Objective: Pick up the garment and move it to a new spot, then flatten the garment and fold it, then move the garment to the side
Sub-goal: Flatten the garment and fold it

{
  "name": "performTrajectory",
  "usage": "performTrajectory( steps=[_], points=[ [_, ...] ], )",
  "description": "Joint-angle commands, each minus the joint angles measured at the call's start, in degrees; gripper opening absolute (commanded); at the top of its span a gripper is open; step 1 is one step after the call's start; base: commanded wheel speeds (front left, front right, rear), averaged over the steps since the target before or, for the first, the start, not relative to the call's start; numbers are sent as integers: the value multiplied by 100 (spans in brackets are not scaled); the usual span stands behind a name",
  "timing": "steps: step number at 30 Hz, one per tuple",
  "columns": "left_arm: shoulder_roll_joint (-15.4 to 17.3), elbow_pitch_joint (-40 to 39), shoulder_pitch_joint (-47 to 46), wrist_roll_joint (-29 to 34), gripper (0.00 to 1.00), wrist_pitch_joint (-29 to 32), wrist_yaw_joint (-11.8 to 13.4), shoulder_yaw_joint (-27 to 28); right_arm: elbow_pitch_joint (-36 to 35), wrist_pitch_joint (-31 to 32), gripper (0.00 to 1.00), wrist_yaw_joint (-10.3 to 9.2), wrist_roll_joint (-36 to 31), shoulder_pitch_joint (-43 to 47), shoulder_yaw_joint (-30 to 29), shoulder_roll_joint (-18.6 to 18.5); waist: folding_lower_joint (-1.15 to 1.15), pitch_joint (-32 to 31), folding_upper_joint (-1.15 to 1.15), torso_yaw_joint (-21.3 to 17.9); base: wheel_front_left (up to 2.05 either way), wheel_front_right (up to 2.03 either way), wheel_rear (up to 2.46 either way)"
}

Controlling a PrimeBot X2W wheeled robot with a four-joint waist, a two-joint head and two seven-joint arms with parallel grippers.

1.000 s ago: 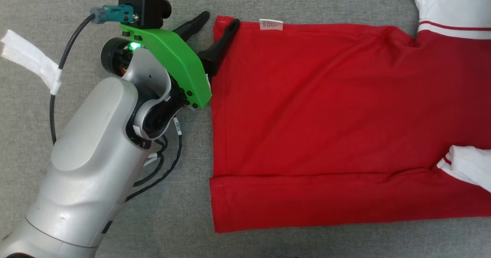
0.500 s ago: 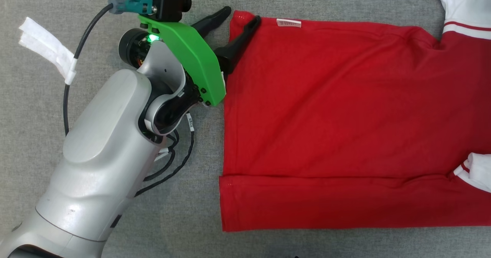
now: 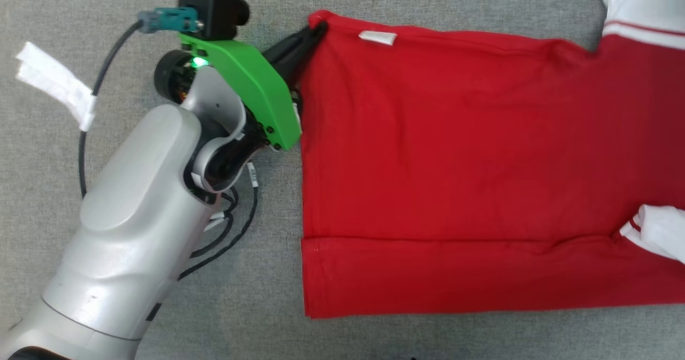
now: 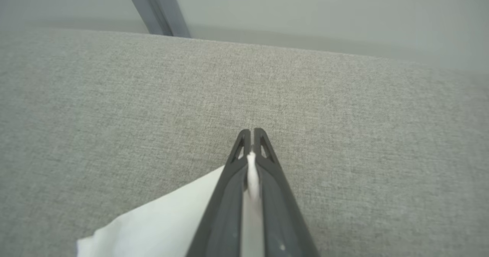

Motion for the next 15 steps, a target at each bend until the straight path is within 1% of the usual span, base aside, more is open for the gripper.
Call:
performTrajectory(
  steps=[1, 4, 8, 11, 13, 15],
  points=[
    [126, 94, -2, 43, 0, -87, 48, 94, 26, -120, 0, 0, -53, -74, -22, -126, 0, -98, 0, -38, 0, 0, 0],
    [178, 98, 62, 39, 0, -223, 21, 169, -22, -318, 0, 0, 90, -17, -88, -202, 0, -252, 0, -95, 0, 0, 0],
    [258, 80, 230, 43, 0, -446, 38, 256, -410, -634, 0, 0, 408, 322, -106, -269, 0, -455, 0, -223, 0, 0, 0],
    [271, 10, 583, -31, 0, -746, 17, 330, -909, -1048, 0, 0, 713, 921, -166, -214, 0, -781, 0, -363, 0, 0, 0],
    [284, -171, 888, -95, 0, -966, 64, 412, -1311, -1253, 0, 0, 890, 1434, -258, -210, 0, -994, 0, -465, 0, 0, 0],
    [363, -401, 1283, -149, 0, -1149, 122, 467, -1672, -1353, 0, 0, 1012, 2057, -354, -155, 0, -1192, 0, -574, 0, 0, 0]
  ],
)
